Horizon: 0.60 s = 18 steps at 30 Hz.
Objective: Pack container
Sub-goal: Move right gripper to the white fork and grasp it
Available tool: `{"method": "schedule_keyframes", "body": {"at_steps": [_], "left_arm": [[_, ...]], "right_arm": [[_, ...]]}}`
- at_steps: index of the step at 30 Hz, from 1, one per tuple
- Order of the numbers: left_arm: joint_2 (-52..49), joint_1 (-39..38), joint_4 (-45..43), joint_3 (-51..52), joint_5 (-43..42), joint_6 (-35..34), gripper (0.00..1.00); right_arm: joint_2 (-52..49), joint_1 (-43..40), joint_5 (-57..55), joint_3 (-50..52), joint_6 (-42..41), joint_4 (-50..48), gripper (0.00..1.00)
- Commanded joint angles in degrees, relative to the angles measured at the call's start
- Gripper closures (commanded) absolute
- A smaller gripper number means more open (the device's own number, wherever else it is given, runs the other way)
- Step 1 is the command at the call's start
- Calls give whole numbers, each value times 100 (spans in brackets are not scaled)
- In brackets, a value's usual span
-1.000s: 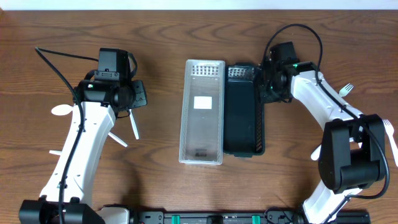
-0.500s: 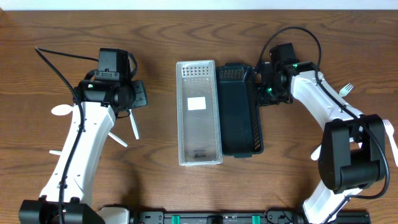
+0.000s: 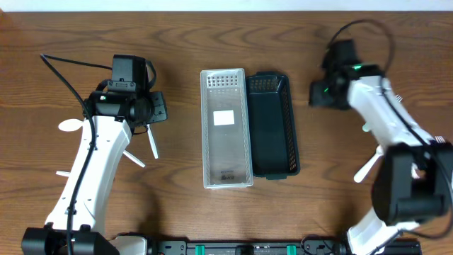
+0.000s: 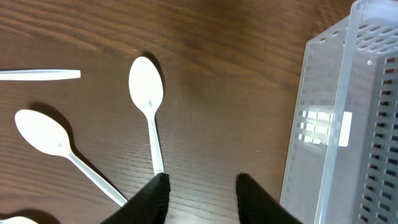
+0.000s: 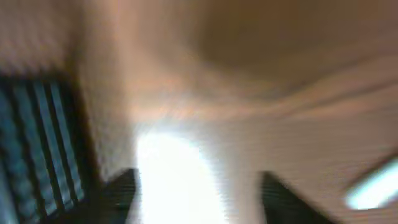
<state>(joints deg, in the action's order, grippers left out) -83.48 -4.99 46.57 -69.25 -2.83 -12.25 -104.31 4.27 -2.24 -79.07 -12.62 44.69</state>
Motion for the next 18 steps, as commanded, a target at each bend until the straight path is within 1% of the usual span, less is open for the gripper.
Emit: {"method": "schedule_keyframes", "body": {"at_steps": [1, 2, 3, 5, 6, 7, 8, 9, 11, 13, 18], "left_arm": [[-9, -13, 35, -116, 48, -28, 59], [-9, -13, 37, -116, 48, -28, 58], [-9, -13, 44, -116, 48, -28, 58], [-9, -13, 76, -116, 48, -28, 57], [-9, -13, 98, -116, 48, -28, 57], [-9, -13, 118, -116, 48, -28, 57], [-9, -13, 127, -116, 48, -28, 57], [-9, -13, 136, -116, 48, -28, 57], [-9, -13, 138, -116, 48, -28, 57], [-9, -13, 136, -116, 48, -28, 57], [-9, -13, 133, -116, 48, -28, 56]], "right_arm": [[748, -450, -492, -404, -323, -179, 28], [833, -590, -505, -420, -404, -186, 34], [903, -765, -621, -420, -763, -111, 34], [938, -1106, -944, -420, -1974, 433, 37], [933, -1266, -1032, -413, -2614, 831, 37], [890, -1434, -1043, -380, -3259, 1259, 32], [852, -1587, -981, -317, -3676, 1587, 26], [820, -1698, -894, -229, -3799, 1749, 23], [778, -1891, -758, 55, -3727, 1827, 18], [765, -2024, -761, 365, -3563, 1751, 16], [763, -2201, -529, 1213, -2940, 1143, 16]]}}
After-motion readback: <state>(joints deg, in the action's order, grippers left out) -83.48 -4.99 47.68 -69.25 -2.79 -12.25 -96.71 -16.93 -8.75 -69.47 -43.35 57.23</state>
